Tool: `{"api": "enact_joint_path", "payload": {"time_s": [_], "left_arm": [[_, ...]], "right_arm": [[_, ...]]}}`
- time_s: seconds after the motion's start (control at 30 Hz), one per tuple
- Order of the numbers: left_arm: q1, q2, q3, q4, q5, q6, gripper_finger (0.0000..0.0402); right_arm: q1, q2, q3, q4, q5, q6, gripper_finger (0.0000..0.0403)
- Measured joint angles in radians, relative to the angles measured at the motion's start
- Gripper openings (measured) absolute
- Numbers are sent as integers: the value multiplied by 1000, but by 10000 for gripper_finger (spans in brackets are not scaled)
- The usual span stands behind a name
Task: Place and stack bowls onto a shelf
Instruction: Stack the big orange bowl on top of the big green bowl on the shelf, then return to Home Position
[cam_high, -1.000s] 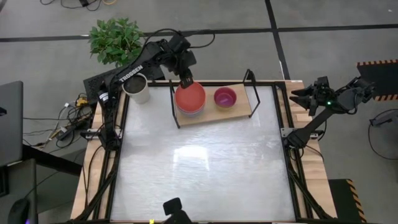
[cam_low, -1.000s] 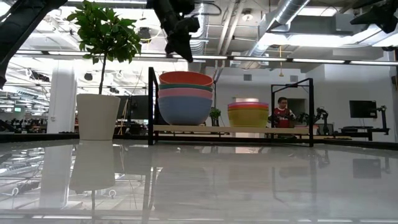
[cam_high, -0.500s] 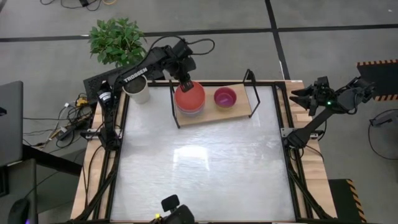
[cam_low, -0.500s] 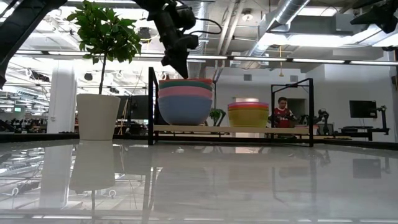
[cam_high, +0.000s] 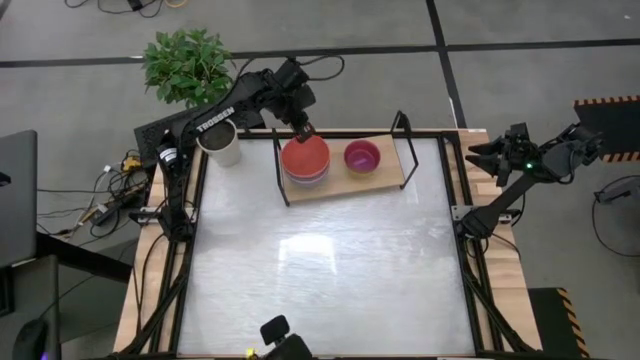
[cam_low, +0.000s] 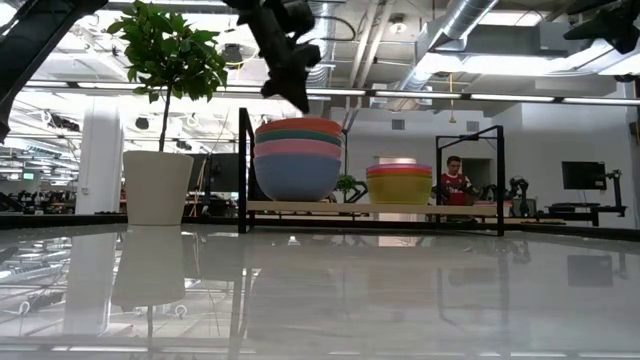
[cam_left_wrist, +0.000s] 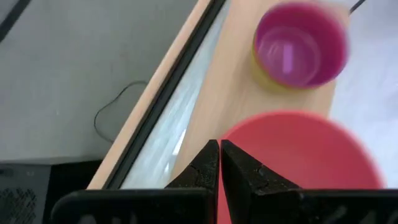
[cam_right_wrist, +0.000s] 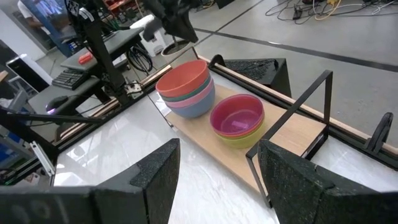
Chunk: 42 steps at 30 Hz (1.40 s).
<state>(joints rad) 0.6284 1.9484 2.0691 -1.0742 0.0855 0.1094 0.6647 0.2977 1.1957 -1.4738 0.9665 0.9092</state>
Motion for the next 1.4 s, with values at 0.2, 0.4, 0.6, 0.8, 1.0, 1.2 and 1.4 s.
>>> {"api": "enact_joint_path", "payload": {"time_s": [0.2, 0.4, 0.6, 0.8, 1.0, 1.2, 1.4], "left_arm": [[-51, 0, 133, -4, 28, -44, 0], [-135, -7, 290, 41, 69, -92, 0], [-230, -97, 255, 158, 89, -129, 0], [-321, -157, 255, 129, 9, -221, 0], [-435, -170, 248, -28, -106, -157, 0], [-535, -193, 180, 75, -89, -200, 0], [-642, -272, 167, 256, -145, -209, 0]], "right_arm": [[0, 0, 0, 3, 0, -1, 242], [0, 0, 0, 95, 1, -70, 242], [0, 0, 16, 167, 1, -129, 242], [0, 0, 18, 132, -23, -95, 242], [2, 1, 12, 141, 2, -92, 242], [4, 0, 12, 269, 31, -159, 242], [14, 0, 12, 512, 0, -380, 242]]}}
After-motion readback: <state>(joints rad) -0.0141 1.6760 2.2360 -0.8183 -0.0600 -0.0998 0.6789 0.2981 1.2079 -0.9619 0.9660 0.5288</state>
